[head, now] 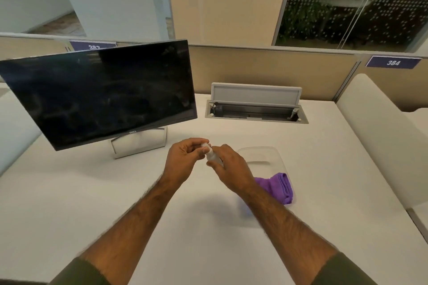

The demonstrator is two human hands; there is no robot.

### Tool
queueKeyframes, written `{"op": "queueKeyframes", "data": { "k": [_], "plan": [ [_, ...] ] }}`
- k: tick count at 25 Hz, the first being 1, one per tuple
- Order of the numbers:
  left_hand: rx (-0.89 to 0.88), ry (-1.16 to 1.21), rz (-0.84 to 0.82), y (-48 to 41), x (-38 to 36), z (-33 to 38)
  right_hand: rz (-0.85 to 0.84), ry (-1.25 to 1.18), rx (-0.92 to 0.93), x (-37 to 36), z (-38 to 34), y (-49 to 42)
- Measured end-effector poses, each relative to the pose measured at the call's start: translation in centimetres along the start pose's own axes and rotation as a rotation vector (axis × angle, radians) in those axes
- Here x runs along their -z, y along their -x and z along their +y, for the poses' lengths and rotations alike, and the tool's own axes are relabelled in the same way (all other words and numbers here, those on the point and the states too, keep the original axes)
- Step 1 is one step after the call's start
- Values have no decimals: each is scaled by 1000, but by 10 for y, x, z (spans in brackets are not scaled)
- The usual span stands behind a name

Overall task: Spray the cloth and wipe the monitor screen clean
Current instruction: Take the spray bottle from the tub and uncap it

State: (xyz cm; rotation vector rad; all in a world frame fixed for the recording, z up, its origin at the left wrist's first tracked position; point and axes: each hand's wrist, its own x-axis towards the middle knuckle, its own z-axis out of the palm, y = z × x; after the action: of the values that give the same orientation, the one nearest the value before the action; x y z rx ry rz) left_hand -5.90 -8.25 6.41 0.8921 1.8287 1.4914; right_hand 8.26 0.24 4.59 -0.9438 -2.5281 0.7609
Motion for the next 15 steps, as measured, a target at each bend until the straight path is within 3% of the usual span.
{"op": "queueKeyframes", "data": {
  "k": [11,15],
  "plan": [
    [-43,51,216,58,62,-50,-52,-62,-15,-73,-56,28],
    [-84,-30,258,63,78,-66,-51,-53,-43,-85,-65,33]
  ]
}}
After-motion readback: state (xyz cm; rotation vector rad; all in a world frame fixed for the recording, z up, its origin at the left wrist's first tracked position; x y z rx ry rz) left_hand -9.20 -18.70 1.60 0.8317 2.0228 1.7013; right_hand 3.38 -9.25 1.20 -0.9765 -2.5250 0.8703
